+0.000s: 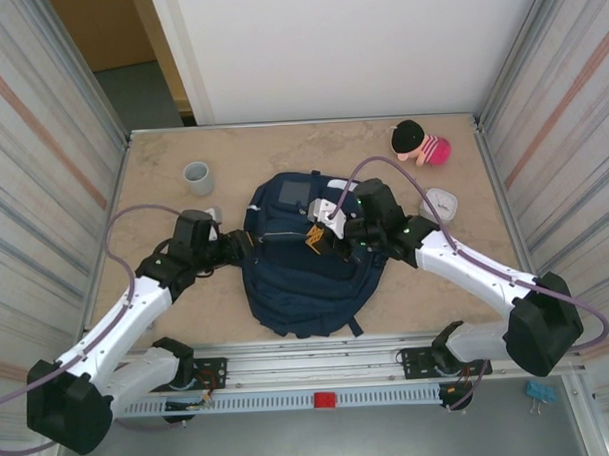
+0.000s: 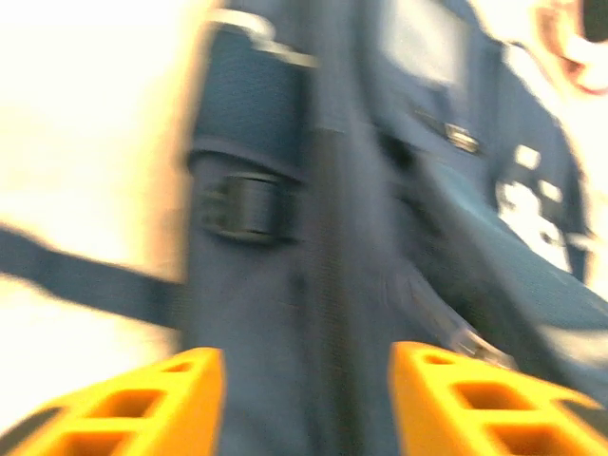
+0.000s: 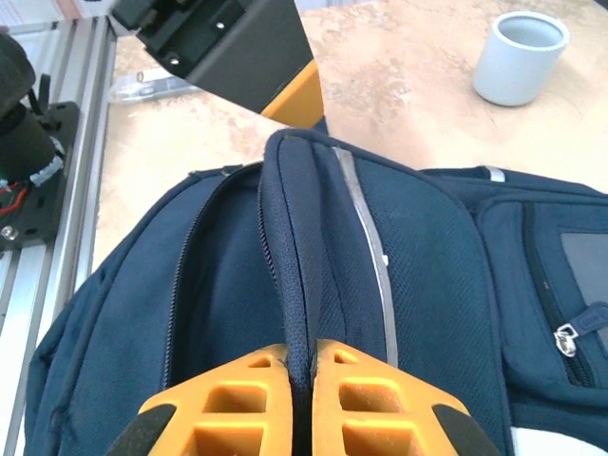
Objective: Pack books, pencil case, and school supplies into a backpack
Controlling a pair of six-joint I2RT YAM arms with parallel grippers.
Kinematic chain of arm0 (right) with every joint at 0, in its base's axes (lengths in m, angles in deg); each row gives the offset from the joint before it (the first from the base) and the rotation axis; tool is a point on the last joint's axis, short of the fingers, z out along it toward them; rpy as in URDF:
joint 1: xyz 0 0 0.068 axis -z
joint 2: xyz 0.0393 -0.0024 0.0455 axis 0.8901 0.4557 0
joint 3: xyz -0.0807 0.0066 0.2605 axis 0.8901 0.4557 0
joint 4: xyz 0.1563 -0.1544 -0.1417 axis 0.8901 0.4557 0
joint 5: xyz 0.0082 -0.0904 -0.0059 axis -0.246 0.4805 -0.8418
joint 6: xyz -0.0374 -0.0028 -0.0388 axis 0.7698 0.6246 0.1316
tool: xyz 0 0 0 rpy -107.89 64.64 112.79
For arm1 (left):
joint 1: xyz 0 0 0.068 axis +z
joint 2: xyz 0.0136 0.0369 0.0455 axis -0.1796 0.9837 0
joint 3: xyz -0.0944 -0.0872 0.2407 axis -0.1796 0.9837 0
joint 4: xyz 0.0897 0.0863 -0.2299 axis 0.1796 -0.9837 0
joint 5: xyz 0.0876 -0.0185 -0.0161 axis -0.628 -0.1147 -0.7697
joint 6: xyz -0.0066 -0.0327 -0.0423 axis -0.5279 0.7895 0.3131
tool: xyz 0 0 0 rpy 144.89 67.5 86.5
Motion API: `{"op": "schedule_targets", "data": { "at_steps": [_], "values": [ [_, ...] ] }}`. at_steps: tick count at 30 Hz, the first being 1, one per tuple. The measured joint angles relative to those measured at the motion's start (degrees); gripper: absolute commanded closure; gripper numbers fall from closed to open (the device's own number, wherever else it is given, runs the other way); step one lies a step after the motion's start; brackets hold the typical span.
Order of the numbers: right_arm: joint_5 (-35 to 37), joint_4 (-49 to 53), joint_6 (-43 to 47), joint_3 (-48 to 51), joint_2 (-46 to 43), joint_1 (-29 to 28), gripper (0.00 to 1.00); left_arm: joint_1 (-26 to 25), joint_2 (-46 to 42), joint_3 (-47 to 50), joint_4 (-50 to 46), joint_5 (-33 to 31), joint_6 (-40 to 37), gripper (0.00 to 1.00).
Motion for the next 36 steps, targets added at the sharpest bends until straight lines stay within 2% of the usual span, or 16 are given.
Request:
{"op": "schedule_targets", "data": {
  "at_steps": [2,4,14,17,21,24,28,33,36],
  "values": [
    [0.09,-0.02,-0.87,0.00,0.00,0.59,1.00,1.68,0.63,-0.94,-5.11,-3.78,2.97,0.06],
    [0.35,-0.13,-1.79,0.00,0.04,0.96,1.00,4.07,0.28,-1.29,-9.09,-5.79,5.68,0.02],
    [-0.81,-1.97,-4.46,0.02,0.74,2.38,1.00,21.55,-9.03,1.55,-23.96,-16.87,20.04,0.01],
    [-1.70,-2.40,-5.05,0.02,1.27,2.38,1.00,27.36,-7.93,2.08,-25.03,-17.03,19.28,0.01],
    [-1.97,-3.21,-5.14,0.63,1.40,2.38,1.00,30.93,-0.90,-1.66,-25.16,-15.52,9.22,0.01],
    [-2.14,-4.15,-5.14,1.42,1.40,2.38,1.00,30.93,8.09,-12.33,-27.96,-14.69,-2.91,0.02],
    [-2.73,-4.90,-5.14,2.01,1.40,2.60,1.00,30.99,16.22,-24.59,-31.74,-14.62,-20.41,0.08],
    [-3.28,-5.62,-5.11,2.23,1.40,3.28,1.00,33.73,21.09,-29.66,-39.76,-12.17,-36.41,0.09],
    [-3.72,-6.10,-5.07,2.73,1.31,3.56,1.00,33.66,23.43,-29.92,-43.50,-14.01,-44.26,0.09]
  ]
}}
